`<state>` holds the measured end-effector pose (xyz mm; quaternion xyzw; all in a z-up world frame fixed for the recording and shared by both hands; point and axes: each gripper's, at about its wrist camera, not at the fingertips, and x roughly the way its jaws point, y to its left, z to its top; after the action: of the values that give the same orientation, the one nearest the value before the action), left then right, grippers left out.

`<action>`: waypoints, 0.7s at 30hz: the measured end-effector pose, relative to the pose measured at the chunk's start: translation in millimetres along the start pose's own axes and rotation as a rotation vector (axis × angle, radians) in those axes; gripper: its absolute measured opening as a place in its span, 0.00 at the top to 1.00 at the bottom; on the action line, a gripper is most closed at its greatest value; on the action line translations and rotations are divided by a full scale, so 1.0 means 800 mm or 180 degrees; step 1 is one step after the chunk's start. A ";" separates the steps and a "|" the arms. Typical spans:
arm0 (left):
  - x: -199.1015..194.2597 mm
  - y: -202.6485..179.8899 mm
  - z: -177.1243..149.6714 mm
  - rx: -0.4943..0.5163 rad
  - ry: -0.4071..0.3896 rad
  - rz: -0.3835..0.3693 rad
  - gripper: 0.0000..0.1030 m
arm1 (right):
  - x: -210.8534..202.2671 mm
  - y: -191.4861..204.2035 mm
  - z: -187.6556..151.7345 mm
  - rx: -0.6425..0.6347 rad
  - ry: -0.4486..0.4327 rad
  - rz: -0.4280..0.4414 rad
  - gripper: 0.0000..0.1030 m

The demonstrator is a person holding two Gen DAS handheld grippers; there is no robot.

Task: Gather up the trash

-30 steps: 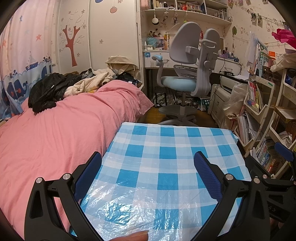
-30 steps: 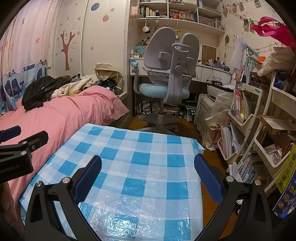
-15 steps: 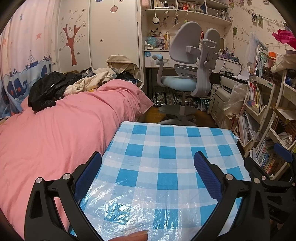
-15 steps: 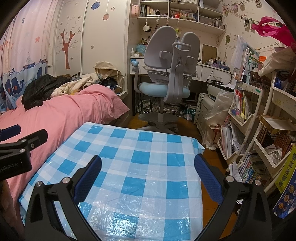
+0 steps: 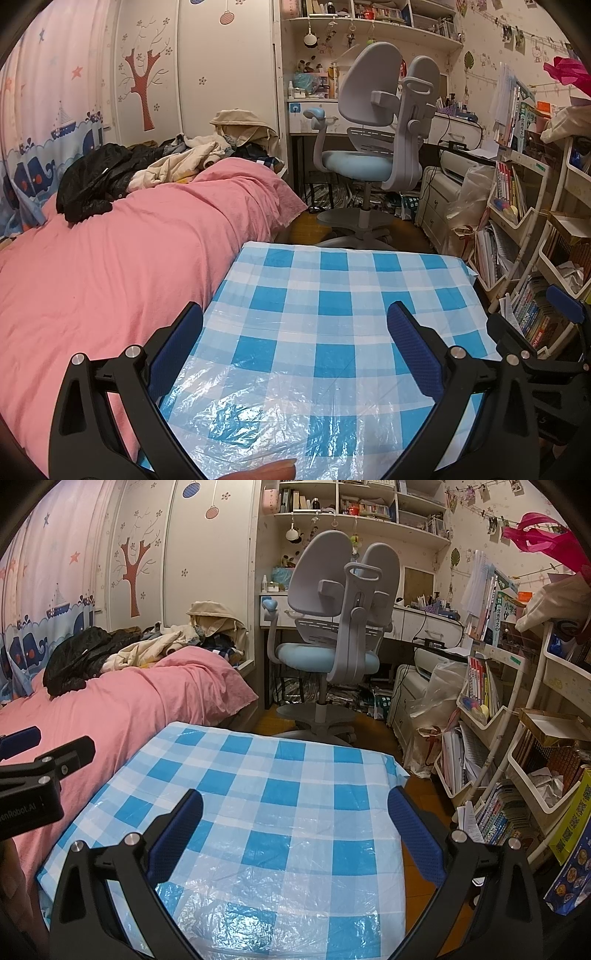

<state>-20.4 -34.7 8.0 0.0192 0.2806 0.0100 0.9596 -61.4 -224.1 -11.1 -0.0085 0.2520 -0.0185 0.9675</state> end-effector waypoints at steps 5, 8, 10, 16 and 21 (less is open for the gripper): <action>0.000 -0.001 0.000 0.0008 -0.0004 0.0017 0.06 | 0.000 0.000 0.000 -0.0003 0.0001 0.0000 0.07; 0.001 -0.003 -0.001 0.0021 0.0005 0.0031 0.06 | 0.000 -0.001 -0.001 -0.0005 0.0000 0.0000 0.07; 0.002 -0.005 -0.001 0.0024 0.0001 0.0032 0.06 | 0.000 0.000 0.000 -0.0002 0.0000 0.0001 0.07; 0.002 -0.006 -0.001 0.0028 0.0003 0.0042 0.06 | 0.000 0.001 0.001 -0.0002 0.0000 0.0000 0.07; 0.004 -0.003 -0.002 0.0025 0.0003 0.0055 0.06 | 0.000 0.001 0.001 -0.0005 0.0001 0.0000 0.07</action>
<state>-18.1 -36.6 4.9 0.0254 0.2809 0.0172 0.9592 -61.0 -223.6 -10.7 -0.0093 0.2522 -0.0184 0.9675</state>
